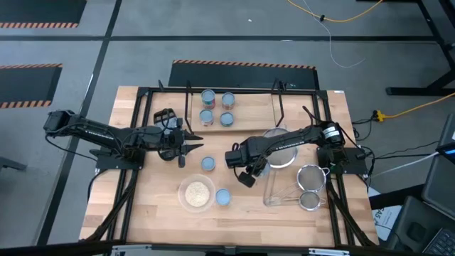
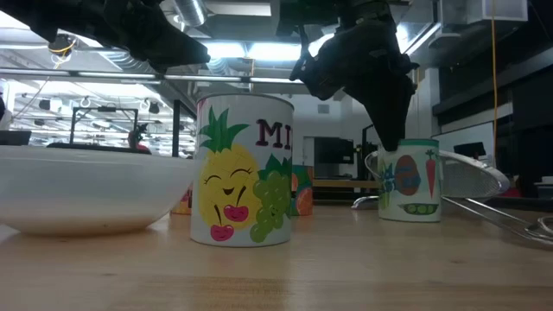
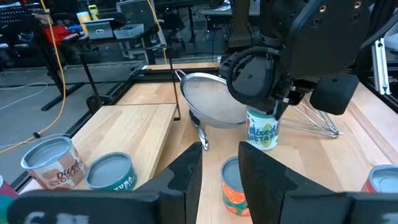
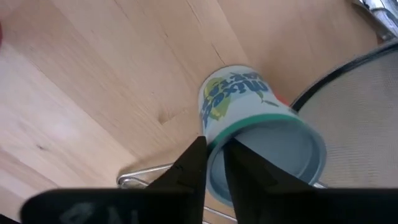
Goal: Pick and place cans onto a shelf
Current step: Put the white mixed vegetables can on the shelf
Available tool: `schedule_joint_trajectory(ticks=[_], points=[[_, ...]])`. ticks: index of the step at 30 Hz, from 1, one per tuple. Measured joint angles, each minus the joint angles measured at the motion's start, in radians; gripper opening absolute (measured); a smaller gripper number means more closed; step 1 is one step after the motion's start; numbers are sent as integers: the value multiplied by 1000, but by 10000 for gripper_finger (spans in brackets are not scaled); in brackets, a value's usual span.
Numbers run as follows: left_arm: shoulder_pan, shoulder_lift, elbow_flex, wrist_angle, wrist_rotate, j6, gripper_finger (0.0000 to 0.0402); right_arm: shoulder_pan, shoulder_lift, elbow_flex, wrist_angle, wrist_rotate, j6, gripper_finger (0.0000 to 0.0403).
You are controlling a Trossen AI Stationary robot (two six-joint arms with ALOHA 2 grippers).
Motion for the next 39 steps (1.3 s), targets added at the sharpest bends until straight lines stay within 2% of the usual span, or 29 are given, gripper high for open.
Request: schedule_joint_trajectory(ticks=[8, 16, 30, 39], points=[[0, 0, 0, 0, 0, 0, 98, 0, 0, 0, -1, -1, -80, 11], [0, 0, 0, 0, 0, 0, 98, 0, 1, 17, -34, 0, -183, 7], [0, 0, 0, 0, 0, 0, 98, -15, 0, 321, -204, -22, -447, 6], [0, 0, 0, 0, 0, 0, 98, -93, -1, 477, -254, 129, -730, 7]])
